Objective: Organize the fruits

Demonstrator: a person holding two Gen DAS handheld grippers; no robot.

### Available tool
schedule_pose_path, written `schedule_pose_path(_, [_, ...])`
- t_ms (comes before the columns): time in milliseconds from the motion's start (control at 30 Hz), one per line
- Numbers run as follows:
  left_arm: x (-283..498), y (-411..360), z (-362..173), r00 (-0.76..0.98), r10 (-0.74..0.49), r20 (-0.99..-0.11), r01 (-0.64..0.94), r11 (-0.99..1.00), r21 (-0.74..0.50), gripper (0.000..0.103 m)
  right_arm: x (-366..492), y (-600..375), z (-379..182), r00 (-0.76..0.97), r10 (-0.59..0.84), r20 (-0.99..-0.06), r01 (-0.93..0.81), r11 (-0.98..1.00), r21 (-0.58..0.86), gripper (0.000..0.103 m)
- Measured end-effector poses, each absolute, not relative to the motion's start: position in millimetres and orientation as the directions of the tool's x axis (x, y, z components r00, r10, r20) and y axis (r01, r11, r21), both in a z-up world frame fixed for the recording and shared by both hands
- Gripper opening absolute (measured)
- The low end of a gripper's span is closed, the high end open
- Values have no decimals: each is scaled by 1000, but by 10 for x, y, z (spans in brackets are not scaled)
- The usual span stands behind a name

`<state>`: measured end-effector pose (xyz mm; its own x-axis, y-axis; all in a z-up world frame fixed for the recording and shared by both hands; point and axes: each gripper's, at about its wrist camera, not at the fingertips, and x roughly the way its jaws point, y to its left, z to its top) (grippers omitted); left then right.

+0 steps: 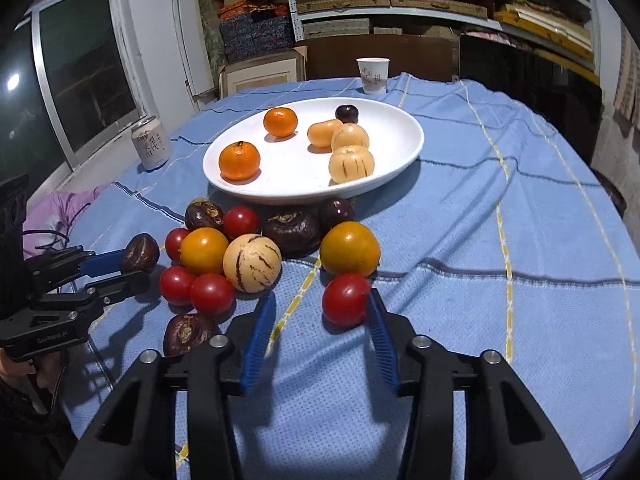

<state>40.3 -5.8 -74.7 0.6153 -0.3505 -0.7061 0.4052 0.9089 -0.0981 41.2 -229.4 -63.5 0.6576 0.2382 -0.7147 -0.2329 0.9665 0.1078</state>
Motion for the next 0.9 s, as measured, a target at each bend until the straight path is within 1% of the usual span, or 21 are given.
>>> schedule_pose_path(333, [415,-52,-755,613,-356,-705,405,908,-106,40,551,-2295,-685,642,181,-745,-197,978,68,45])
schedule_pose_path(433, [414,-51,-755,613,-357,-705,406,908,-107,40,589,-2342,-713,631,176,-756,-178,981,80,44])
schedule_pose_path(500, [417,-54,-756,613,-357,-705,406,908,-108,40,603,-2343,-727,625,165,-763,-174,982,70,42])
schedule_pose_path(567, [415,-54,-756,613,-356,-705,406,908,-106,40,632,-2324,-769,607,139,-783,-169,985,44,36])
schedule_pose_path(633, [416,-55,-756,613,-357,-705,406,908,-107,40,651,-2317,-790,598,121,-792,-160,987,30,34])
schedule_pose_path(733, [419,-60,-758,612,-357,-706,406,908,-106,40,648,-2266,-778,607,86,-790,-172,985,-24,36])
schedule_pose_path(900, [414,-53,-756,614,-357,-704,406,908,-106,40,677,-2215,-792,588,82,-804,-204,978,-49,36])
